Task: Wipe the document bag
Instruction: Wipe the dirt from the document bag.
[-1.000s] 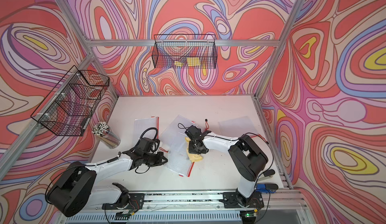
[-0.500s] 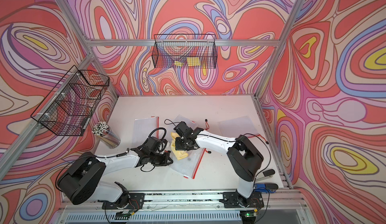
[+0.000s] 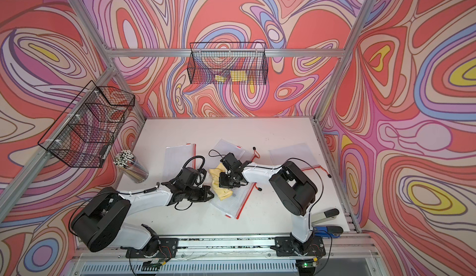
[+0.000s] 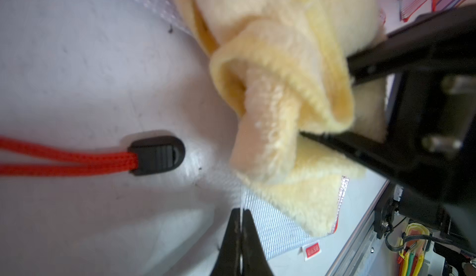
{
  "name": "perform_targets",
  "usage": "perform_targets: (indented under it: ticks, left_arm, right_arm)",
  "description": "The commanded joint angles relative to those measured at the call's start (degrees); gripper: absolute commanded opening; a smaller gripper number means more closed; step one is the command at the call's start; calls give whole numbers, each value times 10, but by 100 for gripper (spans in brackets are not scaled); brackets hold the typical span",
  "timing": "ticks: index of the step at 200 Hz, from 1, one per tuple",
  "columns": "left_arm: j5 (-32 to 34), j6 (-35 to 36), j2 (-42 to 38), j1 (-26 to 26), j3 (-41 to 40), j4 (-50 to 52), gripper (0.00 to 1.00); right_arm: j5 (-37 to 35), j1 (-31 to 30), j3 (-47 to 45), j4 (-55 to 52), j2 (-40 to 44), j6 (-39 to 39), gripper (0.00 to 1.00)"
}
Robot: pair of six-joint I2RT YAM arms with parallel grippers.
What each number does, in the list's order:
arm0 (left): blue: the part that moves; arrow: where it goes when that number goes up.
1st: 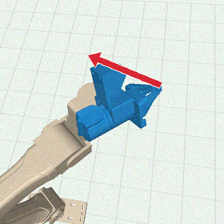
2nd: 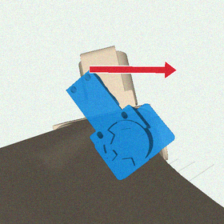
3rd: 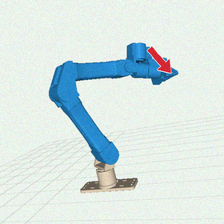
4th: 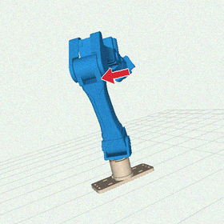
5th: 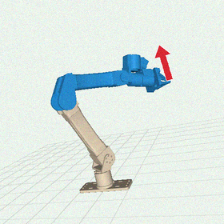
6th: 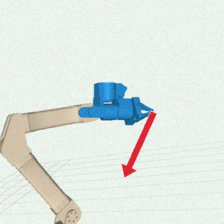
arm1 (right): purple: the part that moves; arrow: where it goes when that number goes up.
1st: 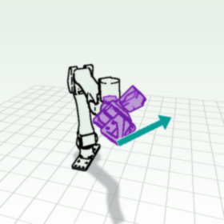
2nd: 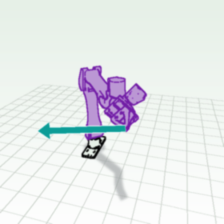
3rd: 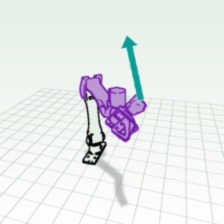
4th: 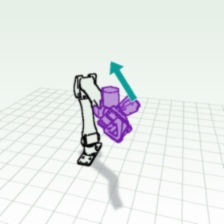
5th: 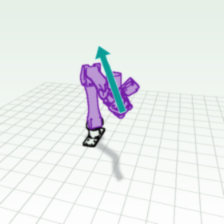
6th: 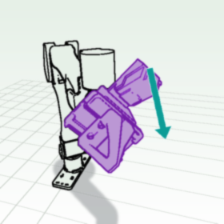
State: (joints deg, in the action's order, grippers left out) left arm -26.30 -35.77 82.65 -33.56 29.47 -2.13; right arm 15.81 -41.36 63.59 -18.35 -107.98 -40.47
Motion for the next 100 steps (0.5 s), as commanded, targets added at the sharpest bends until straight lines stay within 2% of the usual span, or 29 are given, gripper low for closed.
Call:
perform_targets:
  ticks: [1,53,61,78,87,100]
  left_arm:
    - [6,3,3,-2,-5,52,0]
    - [11,5,-7,-2,-11,54,0]
    - [10,5,-6,-2,-10,54,0]
    - [9,4,-3,-2,-10,50,0]
    - [9,2,-1,-2,-11,47,0]
    - [8,1,3,-2,-8,44,0]
  right_arm:
    - [-132,82,-35,-53,-31,33,0]
    - [-190,151,27,-110,-33,86,0]
    - [-185,150,39,-116,-28,89,0]
    - [-124,138,40,-94,-6,74,0]
    - [-96,118,38,-76,7,63,0]
    - [-93,74,49,-75,14,49,0]
